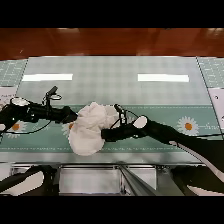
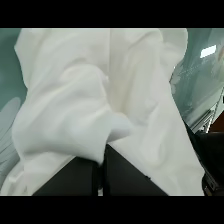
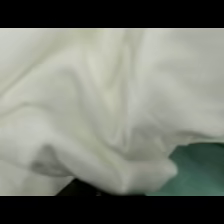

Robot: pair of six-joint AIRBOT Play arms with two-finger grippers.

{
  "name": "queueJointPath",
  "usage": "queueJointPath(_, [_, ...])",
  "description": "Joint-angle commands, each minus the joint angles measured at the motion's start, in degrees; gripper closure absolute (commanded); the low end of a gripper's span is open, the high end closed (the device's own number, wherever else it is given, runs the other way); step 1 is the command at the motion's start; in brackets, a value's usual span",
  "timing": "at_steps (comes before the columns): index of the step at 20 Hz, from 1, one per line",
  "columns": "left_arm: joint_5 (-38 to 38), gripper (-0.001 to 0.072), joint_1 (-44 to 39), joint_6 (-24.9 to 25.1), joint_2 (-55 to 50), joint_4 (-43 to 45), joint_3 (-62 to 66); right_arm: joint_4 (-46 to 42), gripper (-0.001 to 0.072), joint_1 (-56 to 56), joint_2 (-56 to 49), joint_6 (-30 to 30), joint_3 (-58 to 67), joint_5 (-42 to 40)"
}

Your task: Fold the shirts.

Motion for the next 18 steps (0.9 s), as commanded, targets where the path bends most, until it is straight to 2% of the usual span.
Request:
queueJointPath(1, [-0.28, 0.068, 2.89, 0.17, 2.93, -0.07, 2.01, -6.62, 0.0689, -3.04, 5.4, 1.68, 0.9, 2.4])
queueJointPath(2, [-1.03, 0.068, 4.33, -1.05, 4.52, -0.04, 3.91, -11.47, 0.0689, -5.97, 9.16, 3.65, 1.62, 3.58])
queueJointPath(5, [-2.23, 0.068, 5.86, -4.37, 8.35, -0.07, 13.29, -34.62, 0.069, -17.0, 18.16, 17.49, 11.52, 11.56])
queueJointPath(7, [-2.16, 0.068, 5.73, -7.3, 10.36, -1.07, 22.38, -43.65, 0.069, -23.08, 21.09, 20.26, 23.12, 20.13])
queueJointPath(11, [-1.09, 0.068, 4.87, -10.95, 13.68, -2.47, 43.25, -50.38, 0.069, -27.56, 22.12, 20.44, 47.5, 31.58])
queueJointPath(15, [0.15, 0.068, 5.79, -12.39, 17.97, -2.21, 61.0, -52.35, 0.0689, -27.56, 22.14, 20.24, 66.49, 37.27])
queueJointPath(18, [0.15, 0.068, 8.39, -13.31, 23.54, 2.82, 68.19, -54.29, 0.0689, -27.56, 24.09, 19.3, 75.28, 40.48])
